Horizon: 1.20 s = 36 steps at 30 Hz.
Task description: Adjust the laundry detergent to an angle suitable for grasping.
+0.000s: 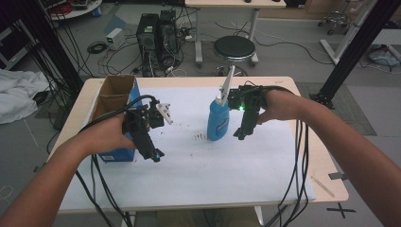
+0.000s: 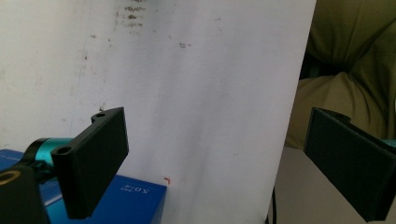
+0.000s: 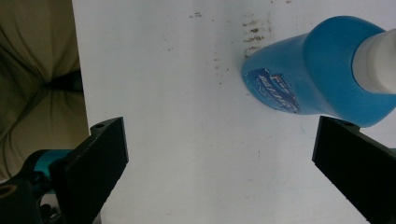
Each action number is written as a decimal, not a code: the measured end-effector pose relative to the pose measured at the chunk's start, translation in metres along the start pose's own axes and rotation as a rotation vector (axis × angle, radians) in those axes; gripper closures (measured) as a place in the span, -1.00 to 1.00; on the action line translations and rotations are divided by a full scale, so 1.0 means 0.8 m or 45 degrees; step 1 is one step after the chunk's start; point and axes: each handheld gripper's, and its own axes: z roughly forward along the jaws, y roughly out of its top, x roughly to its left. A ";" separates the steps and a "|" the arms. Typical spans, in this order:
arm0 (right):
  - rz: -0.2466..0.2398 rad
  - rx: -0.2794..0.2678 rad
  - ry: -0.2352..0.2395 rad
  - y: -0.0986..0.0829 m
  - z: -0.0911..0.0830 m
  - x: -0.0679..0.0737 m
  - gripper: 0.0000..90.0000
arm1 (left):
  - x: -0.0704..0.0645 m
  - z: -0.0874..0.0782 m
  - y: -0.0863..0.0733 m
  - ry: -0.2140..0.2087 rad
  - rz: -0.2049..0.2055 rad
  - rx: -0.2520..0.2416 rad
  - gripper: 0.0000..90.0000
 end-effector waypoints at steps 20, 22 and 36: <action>-0.014 -0.011 -0.001 -0.004 -0.004 0.000 -0.94 | 0.002 0.001 0.002 0.014 -0.013 0.013 -0.85; -0.010 -0.013 0.000 -0.004 -0.004 0.000 -0.94 | 0.002 0.001 0.002 0.016 -0.013 0.013 -0.85; -0.016 -0.015 -0.002 -0.008 -0.005 0.000 -0.94 | 0.008 0.009 0.004 0.042 -0.043 -0.012 -0.85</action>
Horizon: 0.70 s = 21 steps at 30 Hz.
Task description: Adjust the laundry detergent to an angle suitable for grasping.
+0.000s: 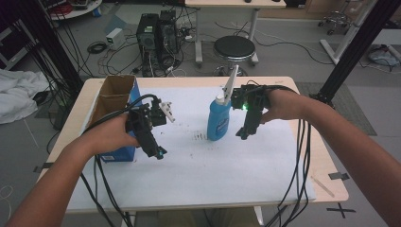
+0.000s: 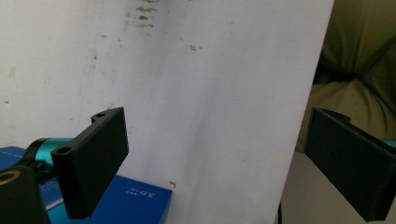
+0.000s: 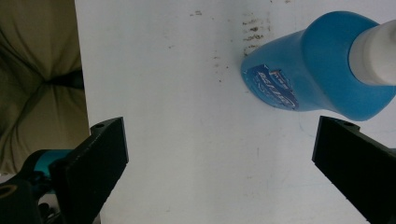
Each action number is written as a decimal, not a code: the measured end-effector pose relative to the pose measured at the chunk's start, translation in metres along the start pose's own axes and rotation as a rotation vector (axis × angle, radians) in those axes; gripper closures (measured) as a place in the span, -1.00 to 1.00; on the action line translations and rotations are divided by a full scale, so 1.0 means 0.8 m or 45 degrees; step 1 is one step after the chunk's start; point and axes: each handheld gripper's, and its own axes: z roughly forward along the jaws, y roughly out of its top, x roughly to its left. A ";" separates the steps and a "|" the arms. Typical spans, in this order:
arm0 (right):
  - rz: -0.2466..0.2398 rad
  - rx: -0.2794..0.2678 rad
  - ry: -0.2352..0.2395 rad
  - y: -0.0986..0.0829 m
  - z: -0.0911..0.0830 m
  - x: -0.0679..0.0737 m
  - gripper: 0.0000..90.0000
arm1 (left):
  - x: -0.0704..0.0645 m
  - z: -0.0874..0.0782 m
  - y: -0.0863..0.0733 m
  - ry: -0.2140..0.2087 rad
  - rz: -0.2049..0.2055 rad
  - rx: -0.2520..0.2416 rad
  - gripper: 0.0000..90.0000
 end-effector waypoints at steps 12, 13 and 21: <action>-0.001 0.001 0.007 -0.002 0.001 -0.003 -0.94 | 0.020 0.022 -0.007 0.040 -0.121 -0.179 -0.85; 0.002 0.003 0.006 -0.002 0.001 -0.003 -0.94 | 0.022 0.024 -0.007 0.048 -0.129 -0.188 -0.85; 0.007 0.006 0.005 -0.004 0.002 -0.003 -0.94 | 0.030 0.038 -0.011 0.087 -0.182 -0.279 -0.85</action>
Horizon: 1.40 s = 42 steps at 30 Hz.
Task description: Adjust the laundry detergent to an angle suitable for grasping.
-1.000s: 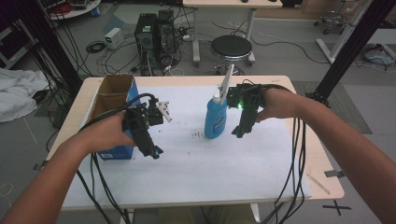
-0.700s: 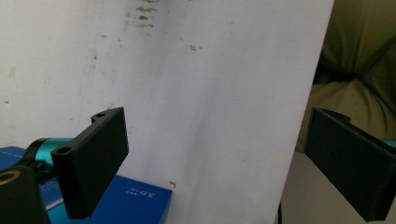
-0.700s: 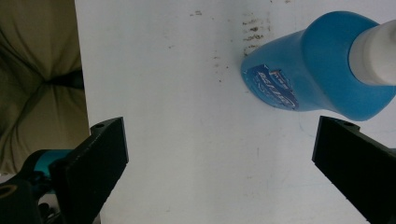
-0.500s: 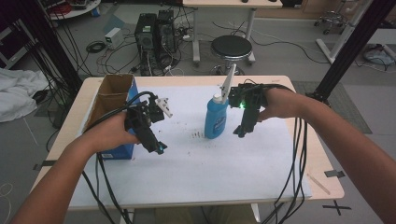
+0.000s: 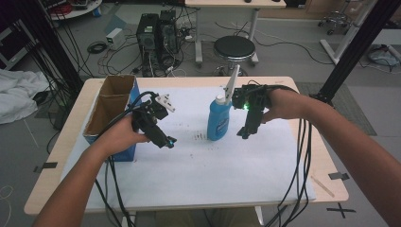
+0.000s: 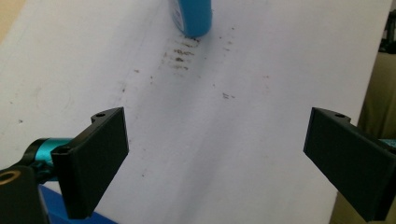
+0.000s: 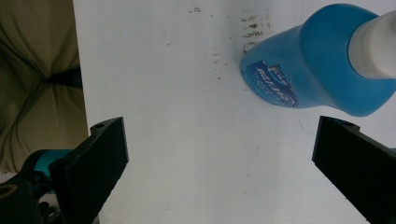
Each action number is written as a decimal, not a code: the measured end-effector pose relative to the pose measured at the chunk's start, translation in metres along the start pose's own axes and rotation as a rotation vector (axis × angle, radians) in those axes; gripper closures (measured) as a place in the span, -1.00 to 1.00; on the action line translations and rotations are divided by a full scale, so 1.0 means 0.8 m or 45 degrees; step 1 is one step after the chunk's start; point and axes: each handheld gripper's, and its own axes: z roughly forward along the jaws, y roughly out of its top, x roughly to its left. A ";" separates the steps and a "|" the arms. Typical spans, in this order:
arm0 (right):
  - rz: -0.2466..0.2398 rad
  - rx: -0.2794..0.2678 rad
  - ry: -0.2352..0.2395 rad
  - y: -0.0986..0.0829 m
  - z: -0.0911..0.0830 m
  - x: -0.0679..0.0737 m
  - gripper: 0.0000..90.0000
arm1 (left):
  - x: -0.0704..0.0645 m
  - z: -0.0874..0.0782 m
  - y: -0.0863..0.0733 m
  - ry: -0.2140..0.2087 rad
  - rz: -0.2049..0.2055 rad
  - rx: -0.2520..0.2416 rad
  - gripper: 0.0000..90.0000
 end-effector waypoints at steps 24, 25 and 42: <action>0.018 0.033 0.010 -0.021 0.004 -0.005 -0.94 | 0.017 0.031 -0.011 0.227 -0.207 -0.371 -0.85; 0.014 0.031 0.010 -0.021 0.005 -0.005 -0.94 | 0.017 0.034 -0.011 0.233 -0.218 -0.400 -0.85; 0.030 0.043 0.019 -0.025 0.005 -0.008 -0.94 | 0.020 0.063 -0.023 0.300 -0.333 -0.725 -0.85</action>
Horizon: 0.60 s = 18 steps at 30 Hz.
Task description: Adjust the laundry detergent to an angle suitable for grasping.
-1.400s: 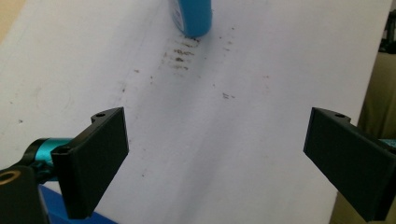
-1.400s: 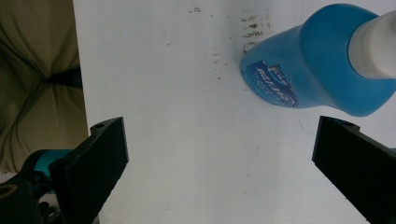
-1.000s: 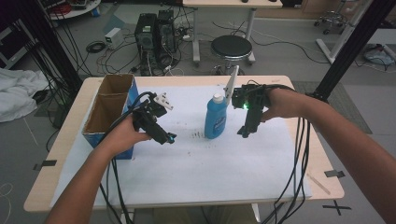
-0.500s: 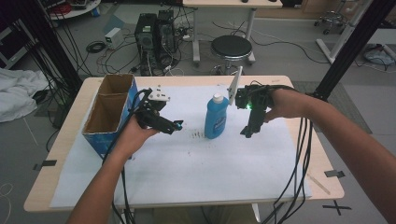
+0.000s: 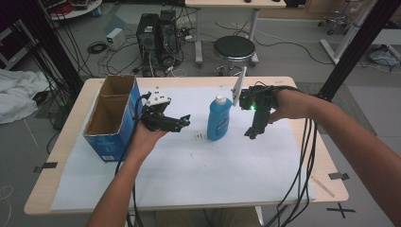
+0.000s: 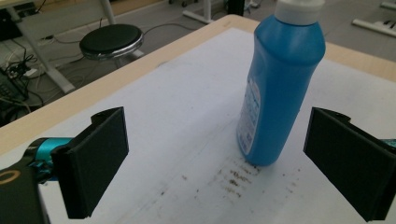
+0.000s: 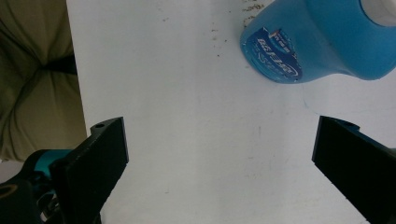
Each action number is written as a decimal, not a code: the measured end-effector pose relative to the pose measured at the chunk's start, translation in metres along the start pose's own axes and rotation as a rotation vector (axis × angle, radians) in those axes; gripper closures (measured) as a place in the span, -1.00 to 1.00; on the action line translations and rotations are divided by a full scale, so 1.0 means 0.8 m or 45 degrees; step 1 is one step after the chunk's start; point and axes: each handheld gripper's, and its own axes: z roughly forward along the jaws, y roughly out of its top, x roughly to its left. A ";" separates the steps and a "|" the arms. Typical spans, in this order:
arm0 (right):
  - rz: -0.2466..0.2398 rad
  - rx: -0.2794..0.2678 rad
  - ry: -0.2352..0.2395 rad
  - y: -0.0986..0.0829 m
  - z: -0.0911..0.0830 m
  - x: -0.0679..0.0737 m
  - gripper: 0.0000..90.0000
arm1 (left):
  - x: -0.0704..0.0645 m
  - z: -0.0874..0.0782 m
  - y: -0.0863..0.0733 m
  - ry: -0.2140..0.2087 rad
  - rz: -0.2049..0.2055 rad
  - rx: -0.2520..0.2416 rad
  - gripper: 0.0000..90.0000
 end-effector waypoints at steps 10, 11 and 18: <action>-0.006 0.012 0.010 0.000 0.003 -0.005 -0.94 | -0.009 0.022 -0.011 -0.045 -0.057 -0.171 -0.85; 0.001 0.011 0.009 0.000 0.004 -0.005 -0.94 | -0.011 0.024 -0.012 -0.048 -0.059 -0.180 -0.85; 0.010 0.011 0.010 -0.003 0.004 -0.007 -0.94 | -0.020 0.030 -0.022 -0.058 -0.065 -0.230 -0.85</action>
